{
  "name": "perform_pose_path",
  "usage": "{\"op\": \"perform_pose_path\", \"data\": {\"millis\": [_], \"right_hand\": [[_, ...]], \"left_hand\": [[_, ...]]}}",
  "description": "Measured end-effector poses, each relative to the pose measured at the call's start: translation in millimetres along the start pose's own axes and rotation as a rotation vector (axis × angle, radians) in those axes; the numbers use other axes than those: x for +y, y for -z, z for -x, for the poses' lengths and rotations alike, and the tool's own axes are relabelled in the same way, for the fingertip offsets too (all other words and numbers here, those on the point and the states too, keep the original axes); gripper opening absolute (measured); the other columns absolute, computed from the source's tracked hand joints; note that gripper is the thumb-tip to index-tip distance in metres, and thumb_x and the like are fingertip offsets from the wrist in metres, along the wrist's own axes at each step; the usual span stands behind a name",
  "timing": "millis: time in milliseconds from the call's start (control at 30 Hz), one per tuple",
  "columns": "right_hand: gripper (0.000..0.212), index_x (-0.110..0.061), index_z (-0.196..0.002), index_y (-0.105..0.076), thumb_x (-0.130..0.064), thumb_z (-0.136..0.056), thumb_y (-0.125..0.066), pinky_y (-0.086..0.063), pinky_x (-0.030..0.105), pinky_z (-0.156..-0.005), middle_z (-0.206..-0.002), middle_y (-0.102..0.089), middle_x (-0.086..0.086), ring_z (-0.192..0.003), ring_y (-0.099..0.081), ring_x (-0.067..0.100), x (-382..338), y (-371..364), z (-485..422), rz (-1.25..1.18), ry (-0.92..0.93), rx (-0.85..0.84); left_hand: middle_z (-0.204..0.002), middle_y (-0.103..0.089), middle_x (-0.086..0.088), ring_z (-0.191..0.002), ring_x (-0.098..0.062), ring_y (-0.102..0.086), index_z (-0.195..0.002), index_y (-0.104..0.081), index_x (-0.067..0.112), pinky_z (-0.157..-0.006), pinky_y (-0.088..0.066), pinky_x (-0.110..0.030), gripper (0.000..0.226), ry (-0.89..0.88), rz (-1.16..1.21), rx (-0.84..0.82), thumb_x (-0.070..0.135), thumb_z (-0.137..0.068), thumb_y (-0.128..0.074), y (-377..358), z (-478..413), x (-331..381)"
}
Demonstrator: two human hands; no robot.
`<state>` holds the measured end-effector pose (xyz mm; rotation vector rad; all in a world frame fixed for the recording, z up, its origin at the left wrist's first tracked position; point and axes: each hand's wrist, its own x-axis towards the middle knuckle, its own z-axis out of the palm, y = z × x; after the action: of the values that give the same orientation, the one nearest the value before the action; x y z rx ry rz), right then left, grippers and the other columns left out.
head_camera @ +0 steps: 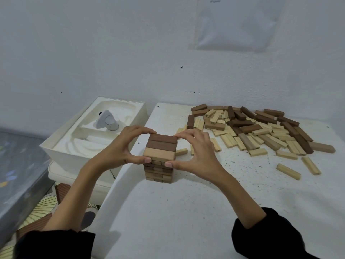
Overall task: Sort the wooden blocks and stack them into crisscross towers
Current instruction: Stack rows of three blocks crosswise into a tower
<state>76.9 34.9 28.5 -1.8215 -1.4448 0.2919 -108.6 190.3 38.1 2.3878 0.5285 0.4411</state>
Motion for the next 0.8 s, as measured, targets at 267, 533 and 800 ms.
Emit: {"op": "perform_pose_path", "data": {"millis": [267,533,800], "right_hand": [[0.086,-0.034,-0.135,-0.043,-0.062,-0.06,-0.075,-0.027,0.036,-0.105,-0.131,-0.038,-0.011,-0.118,-0.022,0.003,3,6,5,-0.021,-0.012,-0.078],[0.086,-0.036,-0.134,-0.044,-0.066,-0.058,-0.072,-0.024,0.026,-0.101,-0.127,-0.04,-0.016,-0.119,-0.025,0.001,7,40,17,-0.069,-0.003,-0.008],[0.069,-0.045,-0.122,-0.049,-0.065,-0.059,-0.07,-0.02,0.007,-0.089,-0.122,-0.041,-0.024,-0.116,-0.028,-0.001,35,94,46,-0.063,-0.011,0.072]], "left_hand": [[-0.129,-0.045,0.024,-0.128,-0.012,-0.037,-0.127,-0.043,0.052,-0.104,-0.033,-0.026,0.072,0.018,0.056,-0.015,0.082,-0.062,-0.057,2,-2,9],[-0.127,-0.05,0.02,-0.124,-0.005,-0.04,-0.121,-0.055,0.044,-0.1,-0.034,-0.023,0.05,-0.057,0.006,0.044,0.061,-0.075,-0.056,-2,-20,48],[-0.12,-0.051,0.018,-0.12,-0.007,-0.041,-0.118,-0.058,0.04,-0.093,-0.045,-0.026,0.048,-0.159,-0.071,-0.02,0.059,-0.074,-0.06,-29,-42,103]]}}
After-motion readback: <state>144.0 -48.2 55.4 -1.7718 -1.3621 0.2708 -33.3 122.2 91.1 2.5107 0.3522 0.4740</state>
